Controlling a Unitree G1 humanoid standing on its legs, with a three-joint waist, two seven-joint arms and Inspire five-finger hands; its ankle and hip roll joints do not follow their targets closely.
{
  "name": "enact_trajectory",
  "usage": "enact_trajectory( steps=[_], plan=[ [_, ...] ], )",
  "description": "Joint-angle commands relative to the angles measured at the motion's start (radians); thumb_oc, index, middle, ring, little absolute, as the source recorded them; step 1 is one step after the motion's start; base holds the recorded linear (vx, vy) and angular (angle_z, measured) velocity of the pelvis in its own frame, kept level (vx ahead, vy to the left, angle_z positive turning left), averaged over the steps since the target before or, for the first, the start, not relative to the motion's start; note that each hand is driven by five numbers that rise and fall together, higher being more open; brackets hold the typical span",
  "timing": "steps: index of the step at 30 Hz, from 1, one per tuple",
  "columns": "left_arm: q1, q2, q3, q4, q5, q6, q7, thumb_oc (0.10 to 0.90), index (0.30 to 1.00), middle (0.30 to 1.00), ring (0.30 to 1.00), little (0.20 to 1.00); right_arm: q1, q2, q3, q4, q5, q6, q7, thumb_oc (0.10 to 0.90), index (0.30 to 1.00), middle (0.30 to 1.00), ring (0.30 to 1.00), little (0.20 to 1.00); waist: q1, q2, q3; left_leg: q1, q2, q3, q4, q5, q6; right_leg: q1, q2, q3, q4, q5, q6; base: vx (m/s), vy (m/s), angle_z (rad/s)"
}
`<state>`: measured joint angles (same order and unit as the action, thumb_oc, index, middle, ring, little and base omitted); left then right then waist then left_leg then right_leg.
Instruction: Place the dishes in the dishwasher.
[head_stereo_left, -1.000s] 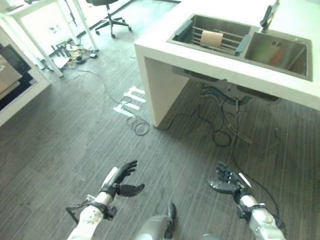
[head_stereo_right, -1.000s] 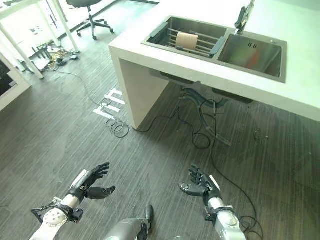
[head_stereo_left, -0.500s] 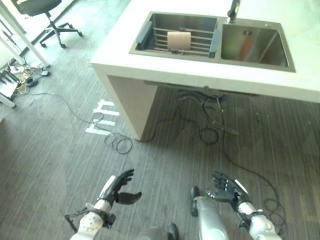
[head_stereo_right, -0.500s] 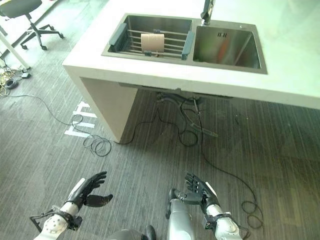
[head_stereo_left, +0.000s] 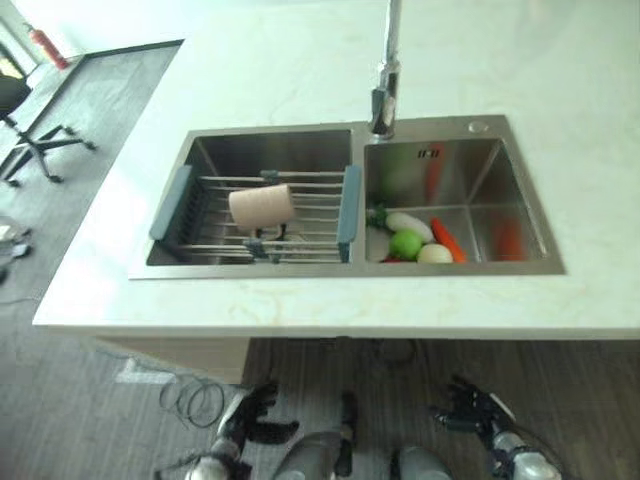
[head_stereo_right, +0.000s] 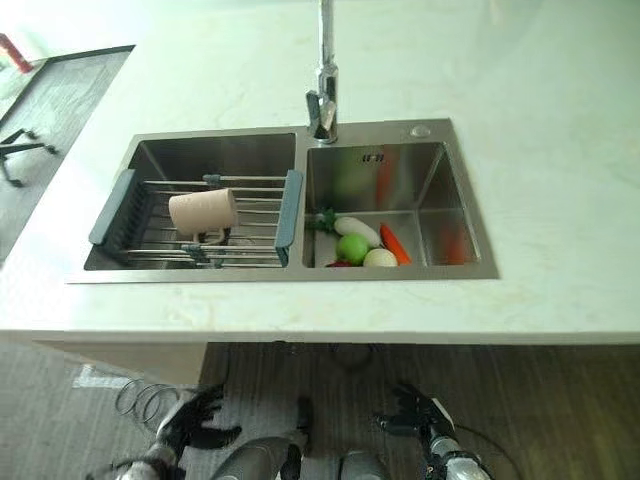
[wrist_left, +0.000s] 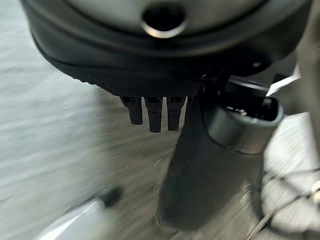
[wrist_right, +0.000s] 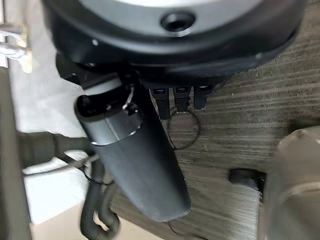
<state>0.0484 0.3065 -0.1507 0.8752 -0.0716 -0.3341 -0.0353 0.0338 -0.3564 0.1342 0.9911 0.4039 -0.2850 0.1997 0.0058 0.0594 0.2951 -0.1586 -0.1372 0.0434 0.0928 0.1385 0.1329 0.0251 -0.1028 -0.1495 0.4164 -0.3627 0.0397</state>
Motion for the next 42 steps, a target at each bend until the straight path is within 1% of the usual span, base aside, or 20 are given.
enact_trajectory(
  steps=[1, 4, 8, 17, 19, 21, 23, 25, 26, 27, 28, 31, 32, 33, 35, 36, 37, 38, 39, 42],
  plan=[
    [-0.005, 0.045, 0.004, -0.042, 0.020, -0.090, 0.049, 0.800, 0.900, 0.900, 0.900, 0.900, -0.042, -0.050, -0.024, -0.052, 0.033, -0.095, 0.000, 0.800, 0.900, 0.900, 0.900, 0.900, 0.013, -0.001, -0.021, -0.028, 0.200, -0.010, 0.207, -0.276, -0.184, -0.034, 0.020, -0.007, -0.116, 0.118, 0.031, 0.16, 0.170, 0.14],
    [-0.039, 0.043, -0.009, 0.047, 0.030, -0.116, 0.093, 0.800, 0.900, 0.900, 0.900, 0.900, -0.063, -0.030, -0.031, 0.047, 0.033, -0.114, 0.006, 0.800, 0.900, 0.900, 0.900, 0.900, 0.013, 0.003, -0.035, -0.006, 0.185, -0.016, 0.207, -0.313, -0.170, -0.049, 0.011, -0.024, -0.116, 0.124, 0.035, 0.12, 0.163, -0.05],
    [-0.066, 0.034, -0.020, 0.140, 0.041, -0.123, 0.109, 0.800, 0.900, 0.900, 0.900, 0.900, -0.081, -0.012, -0.040, 0.126, 0.024, -0.131, 0.012, 0.800, 0.900, 0.900, 0.900, 0.900, 0.015, -0.001, -0.048, 0.003, 0.160, -0.019, 0.207, -0.334, -0.146, -0.058, 0.006, -0.020, -0.116, 0.129, 0.043, 0.05, 0.079, -0.09],
    [-0.065, 0.011, -0.016, 0.219, -0.049, -0.085, 0.071, 0.800, 0.900, 0.900, 0.900, 0.900, -0.093, -0.004, -0.052, 0.179, 0.011, -0.099, -0.002, 0.800, 0.900, 0.900, 0.900, 0.900, 0.012, -0.003, -0.051, 0.025, 0.154, -0.002, 0.207, -0.359, -0.126, -0.057, -0.005, -0.019, -0.116, 0.127, 0.044, 0.00, 0.024, -0.06],
    [-0.060, 0.000, -0.007, 0.241, -0.062, -0.083, 0.067, 0.800, 0.900, 0.900, 0.900, 0.900, -0.094, -0.002, -0.058, 0.190, 0.007, -0.076, -0.013, 0.800, 0.900, 0.900, 0.900, 0.900, 0.014, -0.009, -0.053, 0.045, 0.153, 0.011, 0.207, -0.365, -0.120, -0.052, -0.015, -0.022, -0.116, 0.126, 0.044, 0.03, 0.063, -0.10],
    [-0.054, -0.006, 0.000, 0.258, -0.078, -0.084, 0.055, 0.800, 0.900, 0.900, 0.900, 0.900, -0.085, -0.001, -0.074, 0.203, -0.011, -0.059, -0.040, 0.800, 0.900, 0.900, 0.900, 0.900, 0.010, -0.017, -0.049, 0.076, 0.153, 0.052, 0.207, -0.373, -0.103, -0.036, -0.027, -0.032, -0.116, 0.132, 0.043, 0.08, 0.133, -0.20],
    [-0.057, -0.002, 0.004, 0.254, -0.081, -0.060, 0.040, 0.800, 0.900, 0.900, 0.900, 0.900, -0.083, -0.003, -0.087, 0.213, -0.018, -0.046, -0.069, 0.800, 0.900, 0.900, 0.900, 0.900, 0.013, -0.015, -0.040, 0.079, 0.154, 0.051, 0.207, -0.376, -0.085, -0.013, -0.021, -0.043, -0.116, 0.150, 0.042, 0.06, 0.164, 0.12],
    [-0.064, 0.009, 0.004, 0.263, -0.102, -0.032, 0.026, 0.800, 0.900, 0.900, 0.900, 0.900, -0.081, -0.005, -0.107, 0.228, 0.015, -0.045, -0.066, 0.800, 0.900, 0.900, 0.900, 0.900, 0.008, -0.009, -0.035, 0.080, 0.155, 0.052, 0.207, -0.389, -0.059, 0.007, -0.010, -0.058, -0.106, 0.220, 0.059, 0.04, 0.157, 0.19],
    [-0.071, 0.020, 0.014, 0.271, -0.124, 0.001, 0.014, 0.800, 0.900, 0.900, 0.900, 0.900, -0.074, -0.003, -0.127, 0.229, 0.032, -0.052, -0.050, 0.800, 0.900, 0.900, 0.900, 0.900, 0.002, -0.009, -0.026, 0.085, 0.140, 0.047, 0.207, -0.398, -0.038, -0.040, -0.023, -0.047, 0.042, 0.281, 0.085, 0.04, 0.167, 0.18],
    [-0.073, 0.028, 0.017, 0.278, -0.140, 0.014, 0.014, 0.800, 0.900, 0.900, 0.900, 0.900, -0.070, -0.002, -0.131, 0.224, 0.034, -0.055, -0.043, 0.800, 0.900, 0.900, 0.900, 0.900, 0.000, -0.006, -0.022, 0.086, 0.136, 0.041, 0.207, -0.397, -0.030, -0.073, -0.026, -0.039, 0.125, 0.304, 0.088, 0.04, 0.134, 0.11],
    [-0.076, 0.032, 0.021, 0.286, -0.162, 0.030, 0.018, 0.800, 0.900, 0.900, 0.900, 0.900, -0.069, -0.002, -0.130, 0.220, 0.034, -0.057, -0.038, 0.800, 0.900, 0.900, 0.900, 0.900, -0.001, -0.009, -0.018, 0.087, 0.132, 0.041, 0.207, -0.399, -0.025, -0.100, -0.028, -0.041, 0.155, 0.316, 0.086, 0.01, 0.045, 0.17],
    [-0.078, 0.033, 0.049, 0.309, -0.217, 0.042, 0.028, 0.800, 0.900, 0.900, 0.900, 0.900, -0.084, 0.002, -0.122, 0.221, 0.071, -0.060, -0.022, 0.800, 0.900, 0.900, 0.900, 0.900, -0.014, -0.018, 0.002, 0.108, 0.122, 0.044, 0.207, -0.429, -0.019, -0.199, -0.019, -0.077, 0.100, 0.319, 0.083, 0.00, -0.045, 0.07],
    [-0.078, 0.031, 0.059, 0.323, -0.217, 0.025, 0.025, 0.800, 0.900, 0.900, 0.900, 0.900, -0.083, 0.000, -0.127, 0.230, 0.078, -0.067, -0.011, 0.800, 0.900, 0.900, 0.900, 0.900, -0.030, -0.020, 0.006, 0.130, 0.109, 0.028, 0.207, -0.452, -0.009, -0.273, -0.010, -0.079, 0.086, 0.359, 0.088, 0.04, -0.080, 0.03],
    [-0.071, 0.034, 0.067, 0.306, -0.230, 0.023, 0.040, 0.800, 0.900, 0.900, 0.900, 0.900, -0.083, 0.001, -0.131, 0.230, 0.056, -0.063, -0.003, 0.800, 0.900, 0.900, 0.900, 0.900, -0.044, -0.008, 0.014, 0.153, 0.122, 0.042, 0.207, -0.453, -0.019, -0.282, -0.014, -0.057, 0.089, 0.332, 0.073, 0.06, -0.109, 0.36],
    [-0.071, 0.031, 0.066, 0.300, -0.259, 0.010, 0.049, 0.800, 0.900, 0.900, 0.900, 0.900, -0.076, 0.001, -0.131, 0.235, 0.035, -0.060, -0.013, 0.800, 0.900, 0.900, 0.900, 0.900, -0.057, -0.019, 0.000, 0.166, 0.113, 0.052, 0.207, -0.440, -0.036, -0.211, 0.018, -0.049, -0.068, 0.290, 0.052, 0.09, -0.129, 0.54],
    [-0.067, 0.027, 0.069, 0.285, -0.253, 0.019, 0.046, 0.800, 0.900, 0.900, 0.900, 0.900, -0.071, -0.004, -0.129, 0.233, 0.033, -0.060, -0.030, 0.800, 0.900, 0.900, 0.900, 0.900, -0.051, -0.031, 0.001, 0.188, 0.112, 0.069, 0.207, -0.421, -0.051, -0.150, 0.019, -0.046, -0.116, 0.243, 0.033, 0.13, -0.070, 0.65],
    [-0.066, 0.021, 0.068, 0.273, -0.236, 0.027, 0.044, 0.800, 0.900, 0.900, 0.900, 0.900, -0.071, -0.012, -0.128, 0.231, 0.050, -0.054, -0.048, 0.800, 0.900, 0.900, 0.900, 0.900, -0.033, -0.056, 0.003, 0.182, 0.092, 0.048, 0.207, -0.374, -0.066, -0.122, 0.009, 0.002, -0.116, 0.211, 0.028, 0.11, -0.001, 0.85],
    [-0.064, 0.017, 0.068, 0.268, -0.228, 0.031, 0.040, 0.800, 0.900, 0.900, 0.900, 0.900, -0.074, -0.018, -0.127, 0.230, 0.071, -0.049, -0.058, 0.800, 0.900, 0.900, 0.900, 0.900, -0.019, -0.067, 0.001, 0.158, 0.083, 0.024, 0.207, -0.342, -0.078, -0.115, 0.005, 0.027, -0.116, 0.201, 0.026, 0.06, 0.122, 0.94],
    [-0.056, 0.008, 0.070, 0.260, -0.221, 0.032, 0.037, 0.800, 0.900, 0.900, 0.900, 0.900, -0.082, -0.027, -0.131, 0.232, 0.097, -0.042, -0.064, 0.800, 0.900, 0.900, 0.900, 0.900, -0.001, -0.071, -0.001, 0.132, 0.096, -0.004, 0.207, -0.334, -0.095, -0.104, -0.002, 0.038, -0.116, 0.192, 0.029, 0.04, 0.232, 0.68],
    [-0.042, -0.002, 0.082, 0.260, -0.233, 0.032, 0.032, 0.800, 0.900, 0.900, 0.900, 0.900, -0.090, -0.048, -0.148, 0.236, 0.107, -0.032, -0.050, 0.800, 0.900, 0.900, 0.900, 0.900, 0.011, -0.044, -0.005, 0.074, 0.176, -0.049, 0.207, -0.312, -0.145, -0.090, -0.005, 0.038, -0.116, 0.175, 0.036, 0.03, 0.319, -0.08]
  ],
)
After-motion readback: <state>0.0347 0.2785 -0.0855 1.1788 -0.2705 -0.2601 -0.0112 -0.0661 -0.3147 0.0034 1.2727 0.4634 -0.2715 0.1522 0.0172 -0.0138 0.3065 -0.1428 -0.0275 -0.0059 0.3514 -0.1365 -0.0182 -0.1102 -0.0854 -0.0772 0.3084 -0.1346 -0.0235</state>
